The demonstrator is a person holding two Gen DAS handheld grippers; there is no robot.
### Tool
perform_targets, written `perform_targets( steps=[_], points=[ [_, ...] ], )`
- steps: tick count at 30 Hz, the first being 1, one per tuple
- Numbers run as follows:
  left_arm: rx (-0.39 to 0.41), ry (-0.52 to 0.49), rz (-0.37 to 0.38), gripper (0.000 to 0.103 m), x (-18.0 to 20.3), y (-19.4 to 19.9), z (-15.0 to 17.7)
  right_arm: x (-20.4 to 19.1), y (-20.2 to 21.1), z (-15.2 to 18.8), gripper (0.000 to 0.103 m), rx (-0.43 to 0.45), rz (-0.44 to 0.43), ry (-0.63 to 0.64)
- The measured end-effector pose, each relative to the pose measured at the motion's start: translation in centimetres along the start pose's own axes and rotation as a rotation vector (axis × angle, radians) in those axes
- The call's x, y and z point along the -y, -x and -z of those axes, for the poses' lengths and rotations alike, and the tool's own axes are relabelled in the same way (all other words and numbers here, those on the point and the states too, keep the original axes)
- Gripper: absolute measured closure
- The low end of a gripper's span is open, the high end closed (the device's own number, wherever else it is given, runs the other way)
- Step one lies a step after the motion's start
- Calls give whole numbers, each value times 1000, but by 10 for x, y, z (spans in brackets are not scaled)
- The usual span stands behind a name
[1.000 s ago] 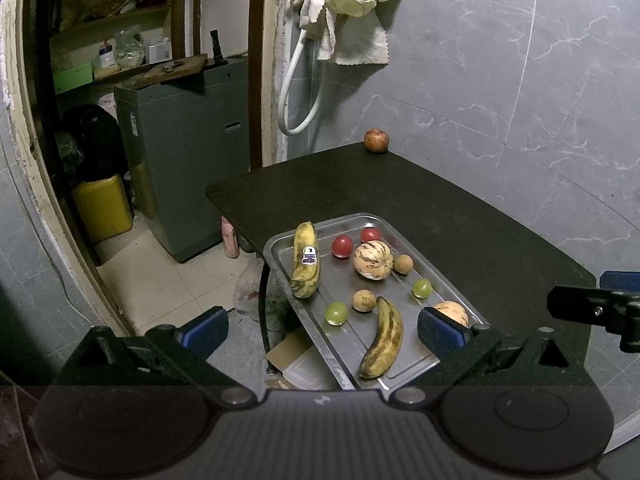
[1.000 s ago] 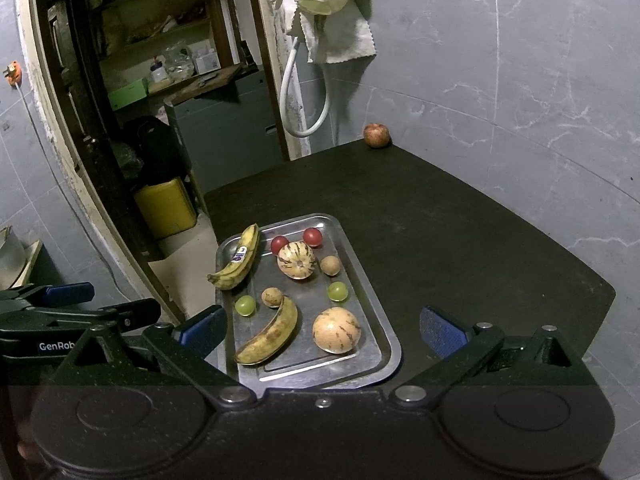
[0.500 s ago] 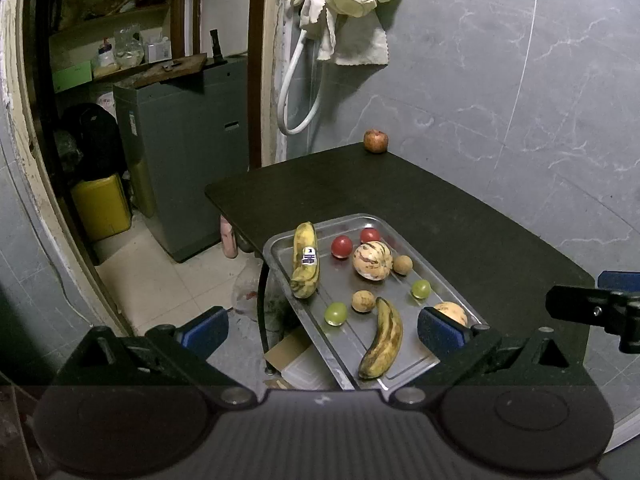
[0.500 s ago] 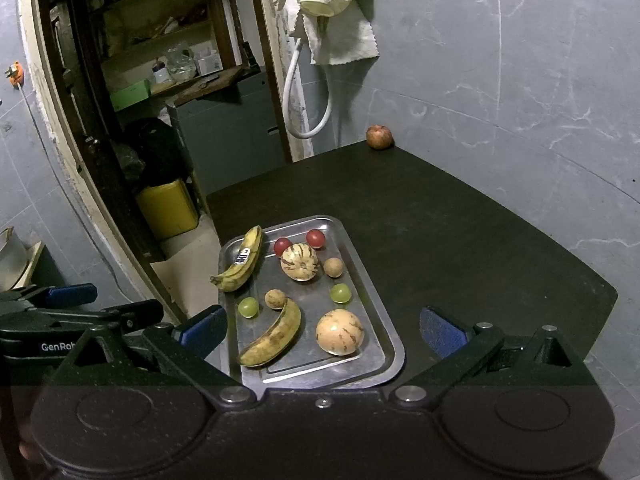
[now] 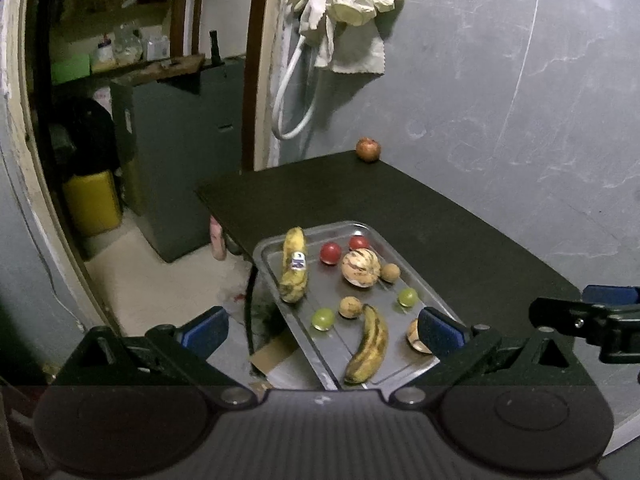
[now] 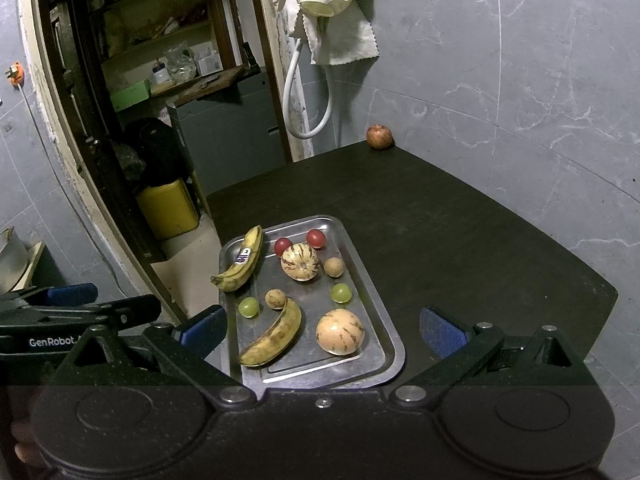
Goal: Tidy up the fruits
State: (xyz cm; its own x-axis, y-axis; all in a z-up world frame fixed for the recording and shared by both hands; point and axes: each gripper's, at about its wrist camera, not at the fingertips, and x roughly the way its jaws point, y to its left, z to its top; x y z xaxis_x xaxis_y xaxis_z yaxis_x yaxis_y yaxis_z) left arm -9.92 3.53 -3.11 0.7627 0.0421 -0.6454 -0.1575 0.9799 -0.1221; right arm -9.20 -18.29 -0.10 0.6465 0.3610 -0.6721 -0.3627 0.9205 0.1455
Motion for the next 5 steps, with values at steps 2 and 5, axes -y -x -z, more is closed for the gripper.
perform_targets(
  steps=[2, 5],
  points=[
    [-1, -3, -11, 0, 0, -1, 0, -1, 0, 0, 1, 1, 0, -2],
    [-8, -17, -27, 0, 0, -2, 0, -1, 1, 0, 1, 1, 0, -1]
  ],
)
